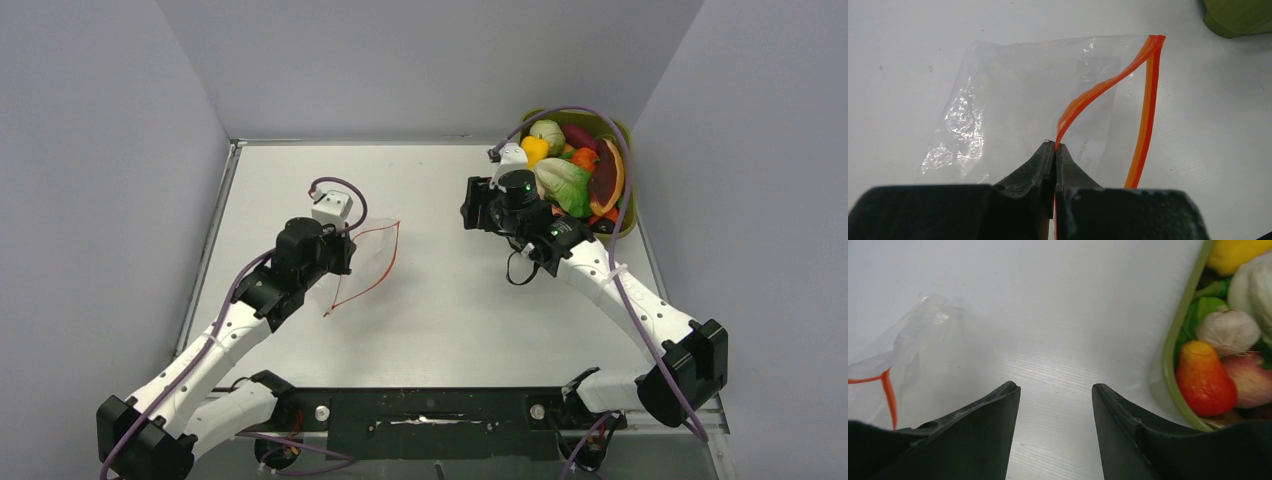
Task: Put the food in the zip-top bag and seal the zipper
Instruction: Open the zipper of the food storage bag, then pick up the fake food from the bin.
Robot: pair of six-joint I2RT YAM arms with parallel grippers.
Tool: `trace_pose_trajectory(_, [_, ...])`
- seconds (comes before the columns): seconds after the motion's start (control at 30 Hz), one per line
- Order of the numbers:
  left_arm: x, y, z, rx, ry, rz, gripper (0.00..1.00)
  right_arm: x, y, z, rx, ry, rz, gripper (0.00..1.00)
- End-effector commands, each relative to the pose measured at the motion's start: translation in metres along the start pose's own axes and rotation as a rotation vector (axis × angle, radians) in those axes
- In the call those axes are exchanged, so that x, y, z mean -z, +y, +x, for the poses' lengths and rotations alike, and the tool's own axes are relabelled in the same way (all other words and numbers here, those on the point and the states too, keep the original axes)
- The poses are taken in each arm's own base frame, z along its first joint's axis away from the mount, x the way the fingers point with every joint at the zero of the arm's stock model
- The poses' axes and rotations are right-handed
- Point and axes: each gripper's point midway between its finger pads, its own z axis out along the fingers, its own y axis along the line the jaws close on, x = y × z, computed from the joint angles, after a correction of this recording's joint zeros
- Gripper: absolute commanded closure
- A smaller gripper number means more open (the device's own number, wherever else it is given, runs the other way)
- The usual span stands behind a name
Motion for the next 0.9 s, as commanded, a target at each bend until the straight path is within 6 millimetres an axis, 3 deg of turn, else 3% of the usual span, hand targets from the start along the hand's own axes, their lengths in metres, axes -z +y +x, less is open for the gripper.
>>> trace_pose_trajectory(0.0, [0.009, -0.005, -0.004, 0.016, -0.04, 0.03, 1.0, 0.013, -0.058, -0.033, 0.044, -0.058, 0.224, 0.44])
trace_pose_trajectory(0.33, [0.012, -0.002, 0.0, -0.007, -0.038, 0.021, 1.0, 0.004, -0.137, -0.042, 0.041, -0.048, 0.46, 0.44])
trace_pose_trajectory(0.63, [0.014, -0.002, -0.001, -0.011, -0.045, 0.028, 1.0, 0.029, -0.215, -0.041, 0.196, 0.016, 0.857, 0.45])
trace_pose_trajectory(0.87, [0.014, -0.003, -0.001, -0.012, -0.047, 0.031, 1.0, 0.029, -0.243, -0.03, 0.265, 0.05, 0.968, 0.49])
